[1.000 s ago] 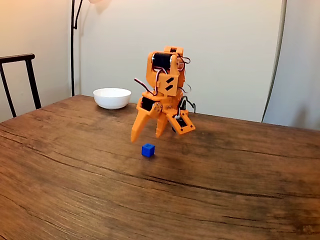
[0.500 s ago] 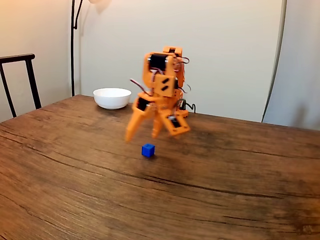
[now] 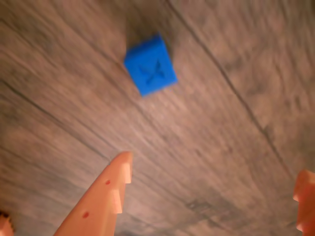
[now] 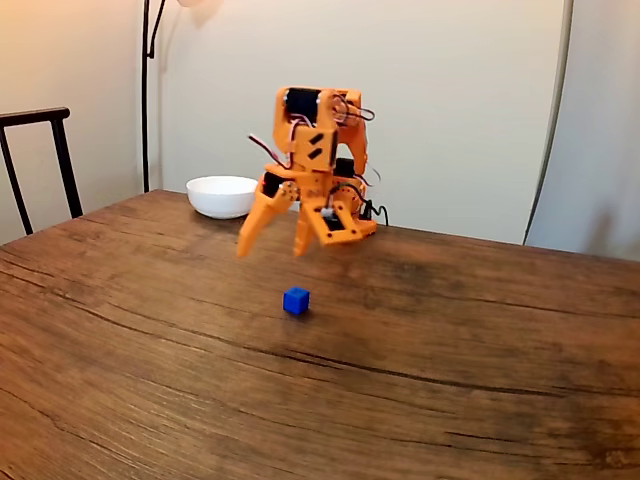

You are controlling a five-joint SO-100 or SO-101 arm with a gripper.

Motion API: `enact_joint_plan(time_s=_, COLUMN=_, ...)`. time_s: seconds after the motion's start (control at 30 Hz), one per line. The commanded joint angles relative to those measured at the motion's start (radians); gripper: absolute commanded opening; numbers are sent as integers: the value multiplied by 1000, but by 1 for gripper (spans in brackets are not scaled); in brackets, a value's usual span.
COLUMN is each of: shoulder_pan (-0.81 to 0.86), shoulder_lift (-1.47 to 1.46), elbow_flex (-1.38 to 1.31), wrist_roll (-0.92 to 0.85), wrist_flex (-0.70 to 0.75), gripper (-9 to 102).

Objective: Grasp the cube and drop it in the bowl

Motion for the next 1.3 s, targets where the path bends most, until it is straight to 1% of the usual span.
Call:
enact_joint_plan(time_s=0.0, shoulder_pan=-31, shoulder_lift=26, elbow_flex=0, wrist_roll=3, wrist_flex=-41, gripper=45)
enact_joint_plan(time_s=0.3, shoulder_pan=-104, shoulder_lift=-114, elbow_flex=2, wrist_roll=32, wrist_flex=-106, gripper=45)
enact_joint_plan(time_s=0.43, shoulder_pan=-124, shoulder_lift=-158, elbow_flex=2, wrist_roll=63, wrist_flex=-101, gripper=45)
enact_joint_plan(time_s=0.8, shoulder_pan=-110, shoulder_lift=-178, elbow_flex=8, wrist_roll=115, wrist_flex=-107, gripper=45)
enact_joint_plan(time_s=1.17, shoulder_pan=-92, shoulder_lift=-264, elbow_flex=-12, wrist_roll=158, wrist_flex=-123, gripper=45)
enact_joint_plan(time_s=1.27, shoulder_pan=-80, shoulder_lift=-264, elbow_flex=-12, wrist_roll=158, wrist_flex=-129, gripper=43)
